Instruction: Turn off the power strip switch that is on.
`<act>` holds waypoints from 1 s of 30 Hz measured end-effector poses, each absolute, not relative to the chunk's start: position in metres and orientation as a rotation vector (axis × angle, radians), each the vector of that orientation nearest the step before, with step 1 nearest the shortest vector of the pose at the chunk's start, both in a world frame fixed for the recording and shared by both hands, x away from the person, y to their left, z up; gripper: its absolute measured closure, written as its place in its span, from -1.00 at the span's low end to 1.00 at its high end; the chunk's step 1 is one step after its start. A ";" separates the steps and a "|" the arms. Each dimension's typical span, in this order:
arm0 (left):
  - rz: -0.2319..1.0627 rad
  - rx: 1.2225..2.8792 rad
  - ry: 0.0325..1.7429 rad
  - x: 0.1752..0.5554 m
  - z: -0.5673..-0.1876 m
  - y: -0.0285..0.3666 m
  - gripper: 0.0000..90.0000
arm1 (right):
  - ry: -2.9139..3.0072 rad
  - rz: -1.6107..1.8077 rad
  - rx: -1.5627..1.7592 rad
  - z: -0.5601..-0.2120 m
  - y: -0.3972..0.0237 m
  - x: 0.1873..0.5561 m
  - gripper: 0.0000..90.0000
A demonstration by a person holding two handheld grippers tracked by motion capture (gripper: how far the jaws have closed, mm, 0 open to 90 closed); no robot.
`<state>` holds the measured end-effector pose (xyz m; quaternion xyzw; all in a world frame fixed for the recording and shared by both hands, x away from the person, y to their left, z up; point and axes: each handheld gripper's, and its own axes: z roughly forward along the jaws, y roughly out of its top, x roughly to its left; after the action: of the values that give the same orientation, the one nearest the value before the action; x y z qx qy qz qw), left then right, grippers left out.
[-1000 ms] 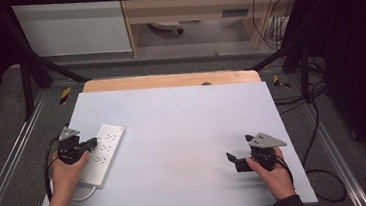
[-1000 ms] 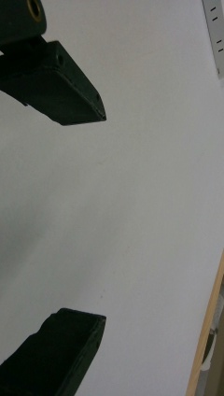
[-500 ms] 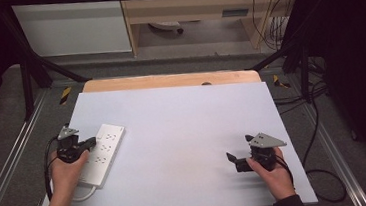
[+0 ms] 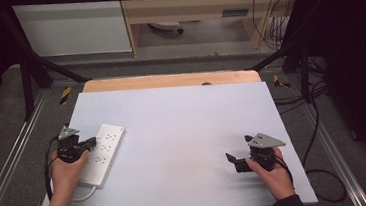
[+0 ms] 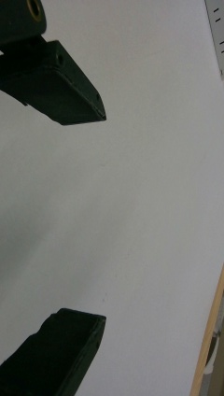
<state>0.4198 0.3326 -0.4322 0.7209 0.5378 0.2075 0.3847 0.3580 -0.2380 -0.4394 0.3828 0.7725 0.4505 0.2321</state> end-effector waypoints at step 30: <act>0.545 1.863 1.369 0.420 -0.432 0.329 1.00 | 2.121 1.242 1.054 -0.439 -0.238 0.358 -0.91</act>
<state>0.4199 0.3289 -0.4316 0.7276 0.5344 0.2128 0.3738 0.3577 -0.2382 -0.4392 0.3835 0.7715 0.4519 0.2314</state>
